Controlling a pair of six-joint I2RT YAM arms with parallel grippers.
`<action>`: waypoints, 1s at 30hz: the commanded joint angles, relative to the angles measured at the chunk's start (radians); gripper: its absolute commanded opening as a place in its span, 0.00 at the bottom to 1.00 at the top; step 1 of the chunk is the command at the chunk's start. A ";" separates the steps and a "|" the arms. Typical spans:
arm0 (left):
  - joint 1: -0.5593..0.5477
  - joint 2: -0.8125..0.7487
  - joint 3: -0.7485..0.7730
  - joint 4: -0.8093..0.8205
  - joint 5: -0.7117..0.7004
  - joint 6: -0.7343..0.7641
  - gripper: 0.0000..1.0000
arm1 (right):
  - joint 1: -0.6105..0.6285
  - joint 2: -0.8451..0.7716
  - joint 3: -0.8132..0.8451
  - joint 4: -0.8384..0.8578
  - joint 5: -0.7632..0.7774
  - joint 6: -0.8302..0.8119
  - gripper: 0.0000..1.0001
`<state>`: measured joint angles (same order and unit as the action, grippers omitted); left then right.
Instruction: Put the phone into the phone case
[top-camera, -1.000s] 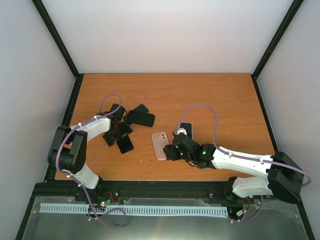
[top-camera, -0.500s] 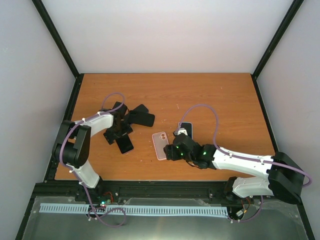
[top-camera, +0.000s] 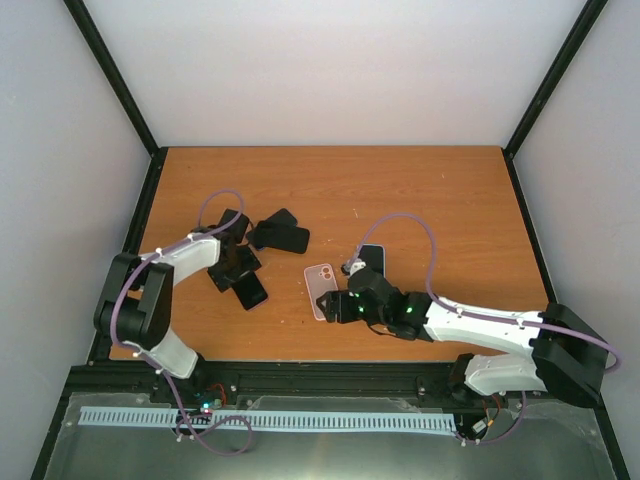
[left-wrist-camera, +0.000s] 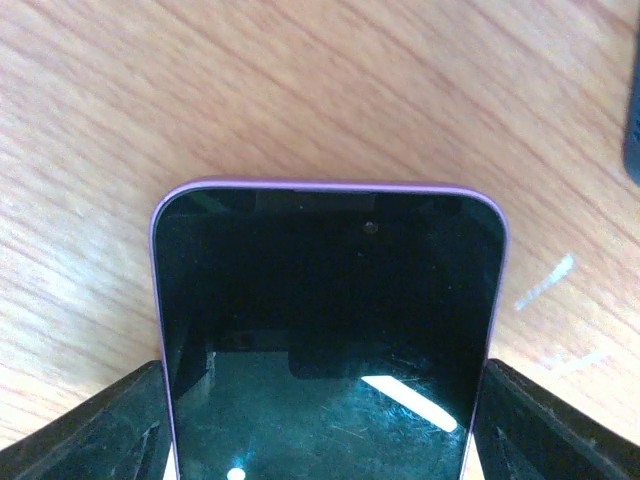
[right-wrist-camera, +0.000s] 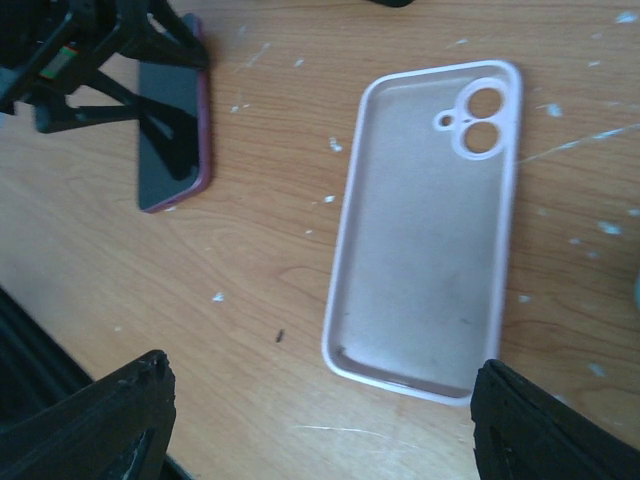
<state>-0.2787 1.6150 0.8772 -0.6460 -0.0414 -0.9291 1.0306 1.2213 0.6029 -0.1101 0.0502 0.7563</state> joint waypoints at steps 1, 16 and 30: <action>-0.005 -0.026 -0.100 0.059 0.198 -0.029 0.76 | -0.003 0.053 -0.026 0.173 -0.129 0.063 0.78; -0.031 -0.228 -0.247 0.220 0.463 -0.046 0.73 | 0.023 0.372 0.148 0.290 -0.228 0.064 0.39; -0.034 -0.316 -0.295 0.281 0.547 -0.047 0.73 | 0.023 0.501 0.239 0.308 -0.307 0.085 0.32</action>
<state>-0.3042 1.3350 0.5827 -0.4175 0.4507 -0.9588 1.0492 1.6993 0.8230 0.1650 -0.2260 0.8326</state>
